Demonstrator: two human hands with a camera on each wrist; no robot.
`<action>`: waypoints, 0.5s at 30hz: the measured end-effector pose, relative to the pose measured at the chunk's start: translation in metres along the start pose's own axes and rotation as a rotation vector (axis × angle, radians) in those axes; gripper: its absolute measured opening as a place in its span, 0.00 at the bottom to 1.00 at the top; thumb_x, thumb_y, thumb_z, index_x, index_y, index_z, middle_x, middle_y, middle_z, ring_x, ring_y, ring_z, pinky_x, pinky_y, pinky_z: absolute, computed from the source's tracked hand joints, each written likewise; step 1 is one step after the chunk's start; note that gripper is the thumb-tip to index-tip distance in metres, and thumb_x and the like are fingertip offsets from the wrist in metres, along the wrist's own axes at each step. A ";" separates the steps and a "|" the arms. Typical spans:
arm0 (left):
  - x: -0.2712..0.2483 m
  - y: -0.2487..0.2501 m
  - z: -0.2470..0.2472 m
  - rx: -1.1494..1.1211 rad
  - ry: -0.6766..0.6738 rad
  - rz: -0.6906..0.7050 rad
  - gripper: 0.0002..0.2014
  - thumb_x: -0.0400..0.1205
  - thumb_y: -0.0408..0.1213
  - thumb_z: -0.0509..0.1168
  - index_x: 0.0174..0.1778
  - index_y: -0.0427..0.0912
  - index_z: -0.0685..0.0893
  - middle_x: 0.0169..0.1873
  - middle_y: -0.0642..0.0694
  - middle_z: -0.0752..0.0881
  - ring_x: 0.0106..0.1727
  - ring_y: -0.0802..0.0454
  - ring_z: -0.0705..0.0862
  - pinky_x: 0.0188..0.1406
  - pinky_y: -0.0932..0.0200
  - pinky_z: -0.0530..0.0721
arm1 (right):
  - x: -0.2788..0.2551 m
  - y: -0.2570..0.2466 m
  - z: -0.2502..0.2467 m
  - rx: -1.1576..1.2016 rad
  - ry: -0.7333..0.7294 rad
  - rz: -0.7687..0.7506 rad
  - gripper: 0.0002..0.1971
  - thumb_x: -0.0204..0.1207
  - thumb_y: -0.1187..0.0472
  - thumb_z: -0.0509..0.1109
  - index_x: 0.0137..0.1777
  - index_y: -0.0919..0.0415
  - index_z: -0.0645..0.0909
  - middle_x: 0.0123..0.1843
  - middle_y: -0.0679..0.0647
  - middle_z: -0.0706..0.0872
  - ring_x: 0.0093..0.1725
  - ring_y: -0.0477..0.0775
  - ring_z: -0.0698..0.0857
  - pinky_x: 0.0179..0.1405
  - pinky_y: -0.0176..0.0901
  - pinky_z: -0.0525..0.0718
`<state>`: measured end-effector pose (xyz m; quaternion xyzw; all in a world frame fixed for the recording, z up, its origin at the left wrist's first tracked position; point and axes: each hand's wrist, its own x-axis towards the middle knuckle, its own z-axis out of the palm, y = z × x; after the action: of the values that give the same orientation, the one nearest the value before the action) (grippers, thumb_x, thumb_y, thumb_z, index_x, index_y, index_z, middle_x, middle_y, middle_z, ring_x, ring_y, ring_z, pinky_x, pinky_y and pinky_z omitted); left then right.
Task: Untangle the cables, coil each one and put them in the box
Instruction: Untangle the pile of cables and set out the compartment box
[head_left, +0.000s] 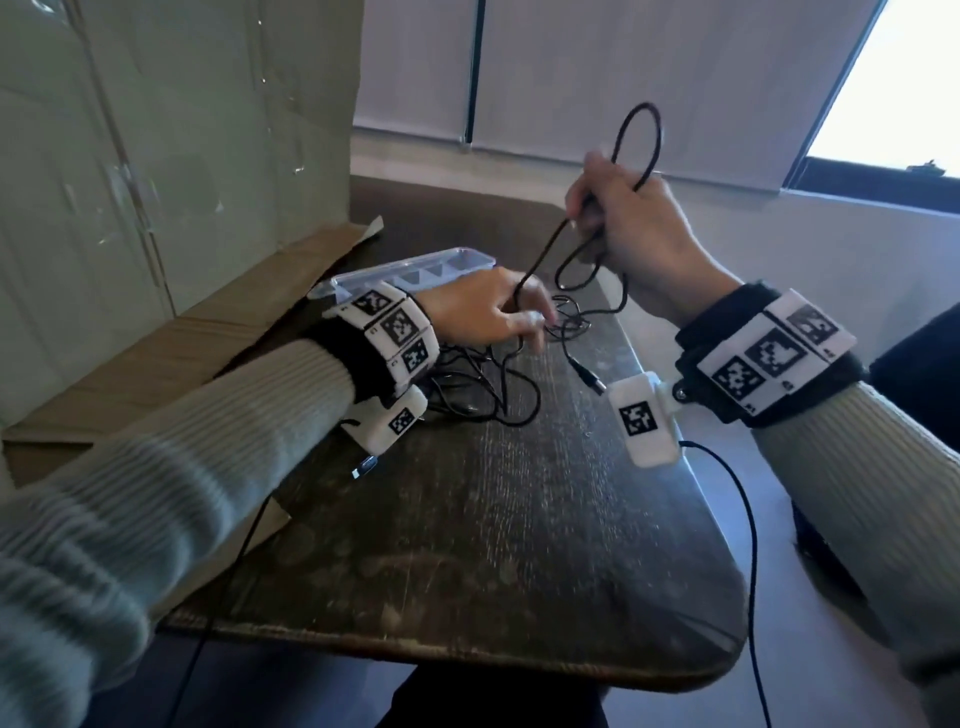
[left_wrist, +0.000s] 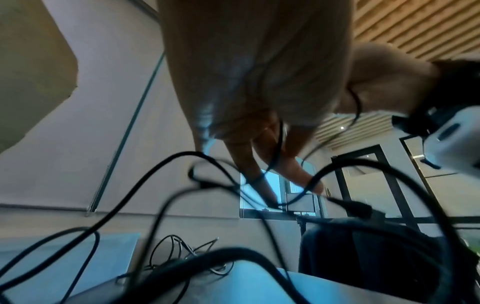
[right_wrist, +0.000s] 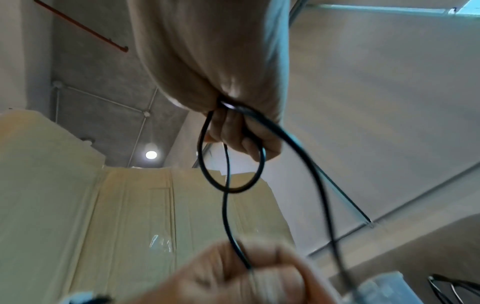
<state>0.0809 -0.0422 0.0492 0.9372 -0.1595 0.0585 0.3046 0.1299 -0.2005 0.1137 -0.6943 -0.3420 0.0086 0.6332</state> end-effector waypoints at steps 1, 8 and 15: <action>0.000 -0.004 0.004 0.060 0.000 -0.006 0.07 0.86 0.37 0.59 0.55 0.44 0.82 0.38 0.57 0.89 0.39 0.68 0.84 0.44 0.67 0.76 | 0.002 -0.004 -0.005 0.035 0.053 -0.015 0.25 0.88 0.51 0.55 0.29 0.56 0.75 0.20 0.45 0.69 0.21 0.46 0.67 0.22 0.37 0.66; -0.027 -0.057 -0.004 0.154 0.009 -0.312 0.15 0.85 0.49 0.60 0.44 0.41 0.84 0.39 0.42 0.88 0.41 0.48 0.85 0.47 0.51 0.79 | 0.014 -0.027 -0.056 0.314 0.380 -0.040 0.23 0.88 0.49 0.54 0.31 0.57 0.73 0.22 0.48 0.68 0.19 0.47 0.67 0.23 0.38 0.68; -0.024 -0.039 -0.014 0.152 0.041 -0.264 0.18 0.88 0.45 0.54 0.43 0.44 0.86 0.38 0.51 0.88 0.41 0.56 0.86 0.43 0.69 0.78 | 0.005 0.023 -0.031 -0.333 0.002 -0.005 0.19 0.87 0.49 0.57 0.46 0.57 0.87 0.23 0.45 0.68 0.22 0.45 0.64 0.25 0.39 0.63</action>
<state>0.0711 0.0026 0.0340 0.9690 -0.0237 0.0487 0.2411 0.1576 -0.2245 0.1018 -0.7888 -0.3396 -0.0504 0.5098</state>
